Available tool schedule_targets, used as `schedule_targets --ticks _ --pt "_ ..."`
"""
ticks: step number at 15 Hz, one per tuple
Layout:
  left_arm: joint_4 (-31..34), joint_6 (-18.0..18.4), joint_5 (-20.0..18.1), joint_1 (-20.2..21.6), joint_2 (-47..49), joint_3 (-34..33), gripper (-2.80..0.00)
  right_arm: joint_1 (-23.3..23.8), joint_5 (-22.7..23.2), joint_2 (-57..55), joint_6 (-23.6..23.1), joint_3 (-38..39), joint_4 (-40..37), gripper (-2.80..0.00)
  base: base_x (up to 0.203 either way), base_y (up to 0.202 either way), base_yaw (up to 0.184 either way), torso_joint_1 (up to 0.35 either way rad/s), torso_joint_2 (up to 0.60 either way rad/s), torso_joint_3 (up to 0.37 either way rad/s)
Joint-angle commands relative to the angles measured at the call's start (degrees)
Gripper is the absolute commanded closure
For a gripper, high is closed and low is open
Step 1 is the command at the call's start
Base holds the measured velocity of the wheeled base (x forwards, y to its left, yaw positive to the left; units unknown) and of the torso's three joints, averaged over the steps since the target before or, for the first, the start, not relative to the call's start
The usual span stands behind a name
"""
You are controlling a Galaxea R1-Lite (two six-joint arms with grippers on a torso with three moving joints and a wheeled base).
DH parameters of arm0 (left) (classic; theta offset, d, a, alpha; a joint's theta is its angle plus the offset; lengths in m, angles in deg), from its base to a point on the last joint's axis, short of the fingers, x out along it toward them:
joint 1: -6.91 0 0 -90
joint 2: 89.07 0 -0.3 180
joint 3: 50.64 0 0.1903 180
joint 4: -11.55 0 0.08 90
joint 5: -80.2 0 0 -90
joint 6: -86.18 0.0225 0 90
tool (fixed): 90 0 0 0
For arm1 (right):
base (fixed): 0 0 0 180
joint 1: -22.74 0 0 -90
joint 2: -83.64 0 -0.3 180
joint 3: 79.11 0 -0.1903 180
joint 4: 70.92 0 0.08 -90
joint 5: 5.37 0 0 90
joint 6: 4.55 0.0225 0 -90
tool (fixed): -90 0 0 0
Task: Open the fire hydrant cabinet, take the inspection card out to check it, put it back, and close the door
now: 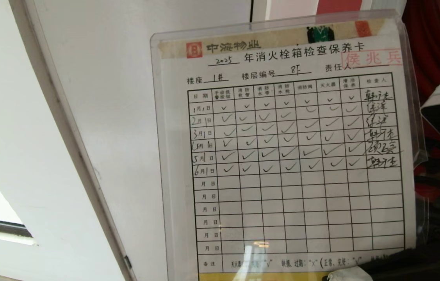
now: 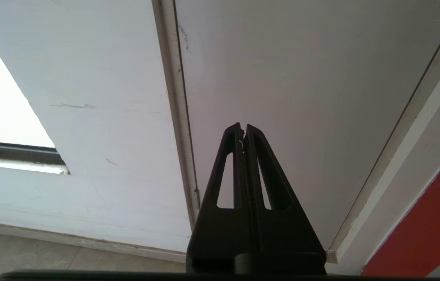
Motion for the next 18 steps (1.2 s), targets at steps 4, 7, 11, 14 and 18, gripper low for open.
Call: schedule_targets --ticks 4,7,11,14,18 --pt "0.0 0.0 0.0 0.0 0.1 -0.4 0.00 0.2 -8.2 2.9 0.0 0.8 -0.1 0.00 0.000 0.000 0.000 0.000 0.00 0.000" --pt "0.0 0.0 0.0 0.0 0.0 -0.4 0.00 0.6 -10.3 6.4 -0.1 0.3 -2.8 0.00 0.000 0.000 0.000 0.000 0.00 0.000" --pt "0.0 0.0 0.0 0.0 0.1 -0.4 0.00 0.7 -14.9 10.3 -0.3 -0.8 -9.5 0.00 0.000 0.000 0.000 0.000 0.00 0.000" --pt "0.0 0.0 0.0 0.0 0.1 -0.4 0.00 0.7 -18.9 12.7 -0.6 -7.3 -21.9 0.00 0.000 0.000 0.000 0.000 0.00 0.000" --pt "0.0 0.0 0.0 0.0 0.0 -0.4 0.00 0.7 -30.9 14.4 -8.3 -13.2 -40.4 0.00 0.000 0.000 0.000 0.000 0.00 0.000"
